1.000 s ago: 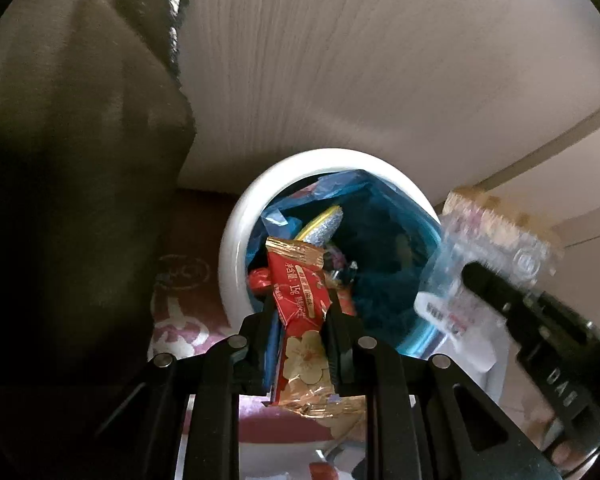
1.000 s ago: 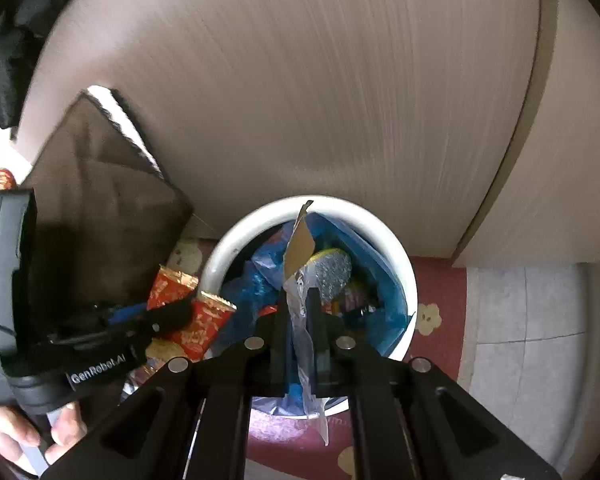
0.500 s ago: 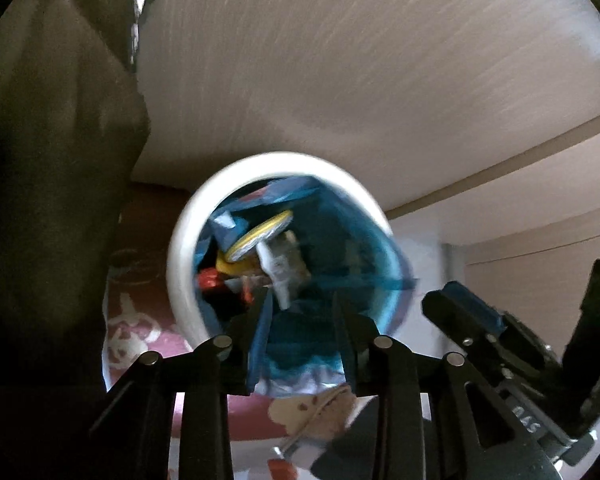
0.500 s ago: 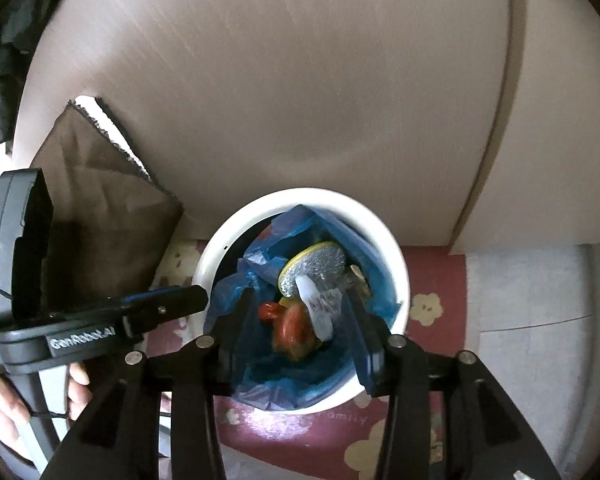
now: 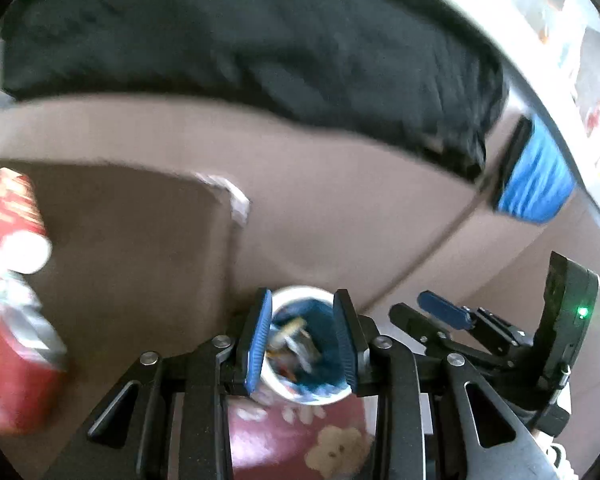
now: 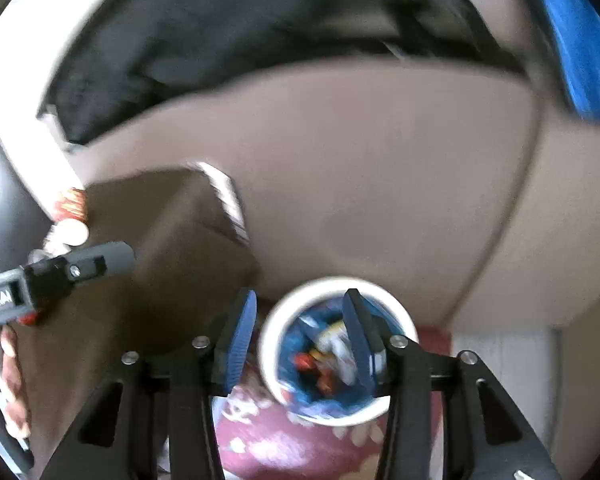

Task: Collect trash
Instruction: 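Grasp the red can with the left gripper while the right grasps the red paper cup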

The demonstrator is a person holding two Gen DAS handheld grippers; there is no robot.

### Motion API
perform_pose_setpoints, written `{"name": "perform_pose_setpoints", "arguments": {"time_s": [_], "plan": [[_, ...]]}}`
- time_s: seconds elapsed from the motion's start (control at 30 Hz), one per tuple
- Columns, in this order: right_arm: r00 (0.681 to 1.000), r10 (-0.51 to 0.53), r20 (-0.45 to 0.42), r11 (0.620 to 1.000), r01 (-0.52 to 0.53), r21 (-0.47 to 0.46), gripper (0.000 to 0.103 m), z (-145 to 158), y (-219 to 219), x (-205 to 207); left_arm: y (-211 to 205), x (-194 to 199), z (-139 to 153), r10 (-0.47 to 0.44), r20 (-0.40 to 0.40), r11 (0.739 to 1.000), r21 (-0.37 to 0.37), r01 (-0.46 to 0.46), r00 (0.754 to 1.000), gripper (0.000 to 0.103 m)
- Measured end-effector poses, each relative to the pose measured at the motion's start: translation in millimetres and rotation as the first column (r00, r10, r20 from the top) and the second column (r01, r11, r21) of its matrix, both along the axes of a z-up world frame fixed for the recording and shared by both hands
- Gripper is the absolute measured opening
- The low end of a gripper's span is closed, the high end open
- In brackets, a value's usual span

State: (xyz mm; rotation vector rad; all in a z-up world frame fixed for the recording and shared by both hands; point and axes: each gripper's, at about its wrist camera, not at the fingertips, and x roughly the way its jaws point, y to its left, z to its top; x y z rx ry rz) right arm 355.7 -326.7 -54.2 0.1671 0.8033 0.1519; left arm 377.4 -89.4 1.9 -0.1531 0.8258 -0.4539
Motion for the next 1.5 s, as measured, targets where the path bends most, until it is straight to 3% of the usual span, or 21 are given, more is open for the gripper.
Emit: {"name": "perform_pose_setpoints", "arguments": {"time_s": [0.13, 0.27, 0.37, 0.53, 0.63, 0.73, 0.9, 1.03, 1.2, 1.37, 1.5], "plan": [[0.992, 0.096, 0.076, 0.995, -0.096, -0.007, 0.053, 41, 61, 8, 78, -7, 22, 0.116, 0.065, 0.992, 0.044, -0.119, 0.991, 0.034], [0.967, 0.235, 0.101, 0.972, -0.234, -0.023, 0.054, 64, 130, 24, 169, -7, 22, 0.274, 0.089, 0.956, 0.086, -0.281, 0.958, 0.035], [0.923, 0.372, 0.097, 0.928, -0.370, -0.037, 0.055, 72, 189, 39, 228, -5, 7, 0.364, 0.070, 0.924, 0.094, -0.370, 0.929, 0.035], [0.824, 0.566, 0.027, 0.820, -0.558, -0.128, 0.055, 67, 287, 71, 297, 4, -22, 0.425, 0.021, 0.903, 0.062, -0.425, 0.905, 0.035], [0.780, 0.626, -0.026, 0.759, -0.616, -0.211, 0.055, 55, 333, 86, 308, 18, -39, 0.416, -0.016, 0.909, 0.035, -0.415, 0.909, 0.035], [0.750, 0.657, -0.077, 0.720, -0.655, -0.230, 0.055, 44, 362, 107, 325, 35, -55, 0.403, -0.068, 0.914, -0.010, -0.405, 0.913, 0.035], [0.748, 0.640, -0.175, 0.723, -0.664, -0.192, 0.055, 21, 380, 152, 340, 59, -64, 0.398, -0.104, 0.912, -0.067, -0.406, 0.912, 0.035], [0.704, 0.666, -0.247, 0.715, -0.697, -0.057, 0.054, -3, 387, 174, 343, 66, -63, 0.392, -0.130, 0.908, -0.106, -0.406, 0.911, 0.036], [0.783, 0.613, -0.103, 0.766, -0.621, -0.164, 0.050, 16, 359, 153, 316, 49, -60, 0.301, -0.123, 0.947, -0.080, -0.312, 0.946, 0.036], [0.835, 0.546, -0.066, 0.827, -0.550, -0.113, 0.050, 33, 305, 129, 265, 25, -43, 0.121, -0.071, 0.992, -0.035, -0.123, 0.990, 0.037], [0.849, 0.524, -0.071, 0.846, -0.528, -0.075, 0.050, 36, 266, 101, 217, 14, -37, -0.070, -0.082, 0.996, 0.050, 0.074, 0.994, 0.040]]}}
